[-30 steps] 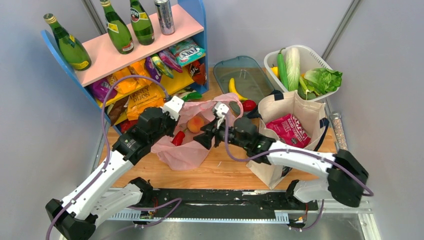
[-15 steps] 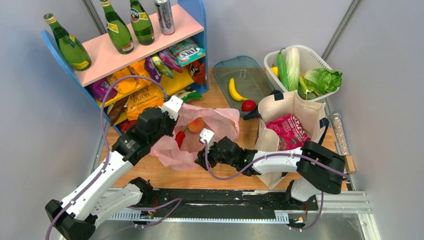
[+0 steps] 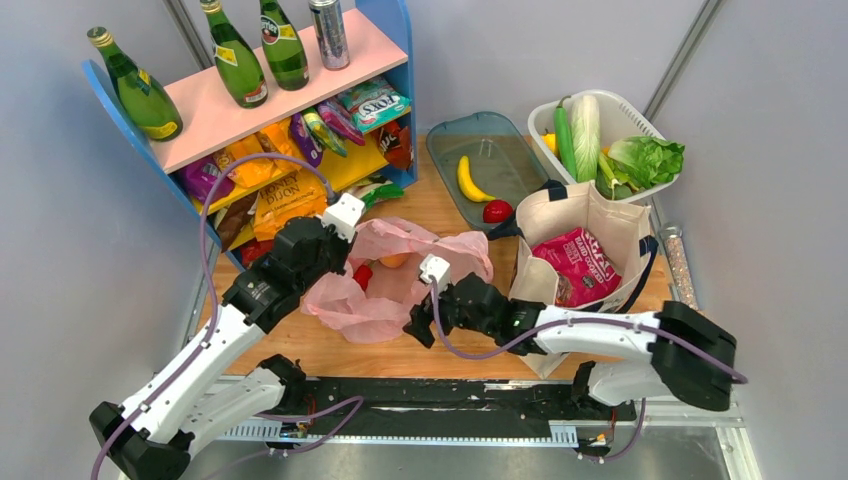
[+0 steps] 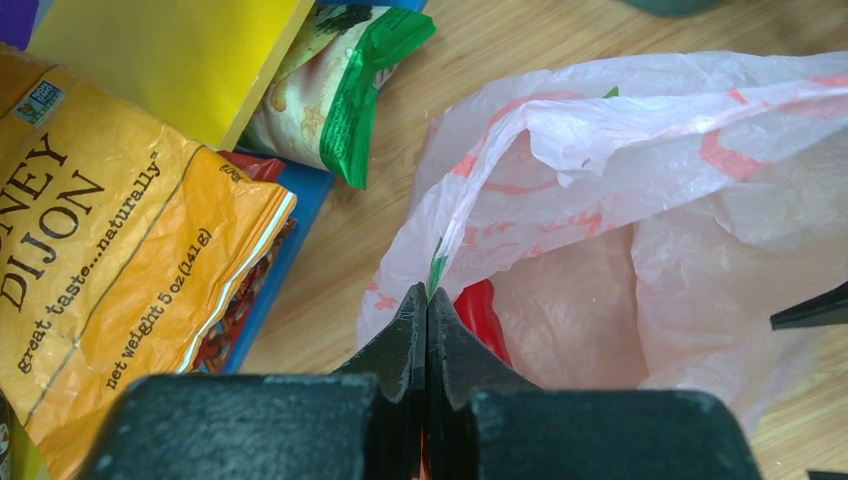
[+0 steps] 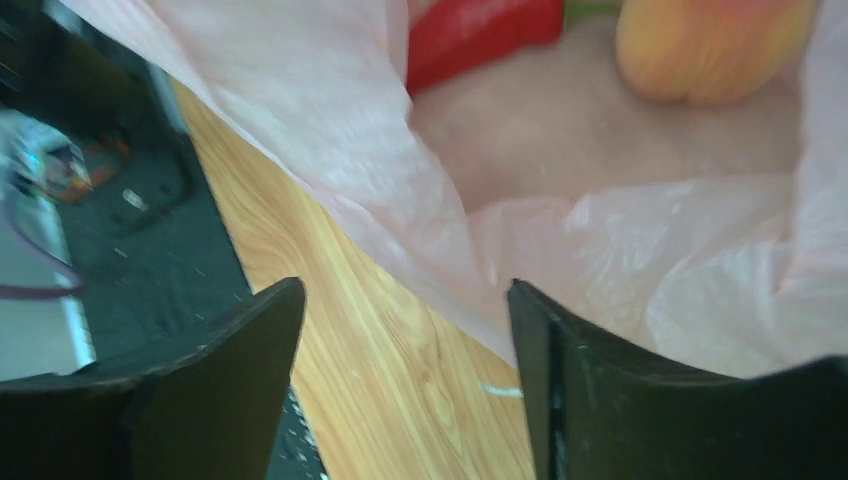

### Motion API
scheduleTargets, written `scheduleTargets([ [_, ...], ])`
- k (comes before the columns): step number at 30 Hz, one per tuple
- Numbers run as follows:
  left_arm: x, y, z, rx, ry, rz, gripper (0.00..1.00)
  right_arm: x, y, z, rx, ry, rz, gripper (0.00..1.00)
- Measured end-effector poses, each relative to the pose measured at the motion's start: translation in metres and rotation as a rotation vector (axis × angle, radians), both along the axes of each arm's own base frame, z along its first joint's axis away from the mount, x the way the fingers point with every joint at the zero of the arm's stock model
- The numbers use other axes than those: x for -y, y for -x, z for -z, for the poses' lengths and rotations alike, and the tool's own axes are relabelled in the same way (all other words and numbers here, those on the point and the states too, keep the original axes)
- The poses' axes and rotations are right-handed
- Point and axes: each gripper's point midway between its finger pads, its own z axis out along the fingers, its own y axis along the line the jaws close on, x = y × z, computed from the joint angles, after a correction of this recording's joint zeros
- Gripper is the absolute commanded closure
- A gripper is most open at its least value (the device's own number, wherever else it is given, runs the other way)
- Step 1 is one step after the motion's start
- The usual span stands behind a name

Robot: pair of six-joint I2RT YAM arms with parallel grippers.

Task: Untie the knot of the grocery bags and take out the mixed food
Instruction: Pick up the fake fruit from the takeout bag.

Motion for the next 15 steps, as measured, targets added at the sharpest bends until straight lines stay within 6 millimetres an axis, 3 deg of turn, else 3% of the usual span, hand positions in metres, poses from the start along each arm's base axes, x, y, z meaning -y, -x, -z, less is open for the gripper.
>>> scheduleTargets([
  [2, 0.001, 0.001, -0.001, 0.002, 0.003, 0.006, 1.0, -0.004, -0.002, -0.03, 0.029, -0.058, 0.0, 0.11],
  [4, 0.002, 0.002, 0.0, 0.001, 0.006, 0.013, 1.0, -0.008, -0.007, -0.066, 0.068, -0.133, 0.015, 0.1],
  [7, 0.003, 0.002, 0.0, -0.002, 0.009, 0.02, 1.0, -0.015, -0.021, -0.117, 0.11, -0.235, 0.052, 0.16],
  [9, 0.003, 0.003, 0.0, -0.003, 0.01, 0.023, 1.0, -0.018, -0.033, -0.134, 0.12, -0.267, 0.082, 0.19],
  [12, 0.003, 0.003, 0.0, -0.002, 0.01, 0.022, 1.0, -0.03, -0.054, -0.138, 0.123, -0.261, 0.123, 0.22],
  [15, 0.0, 0.001, 0.0, 0.001, 0.003, 0.005, 1.0, -0.044, -0.071, -0.115, 0.095, -0.207, 0.146, 0.23],
])
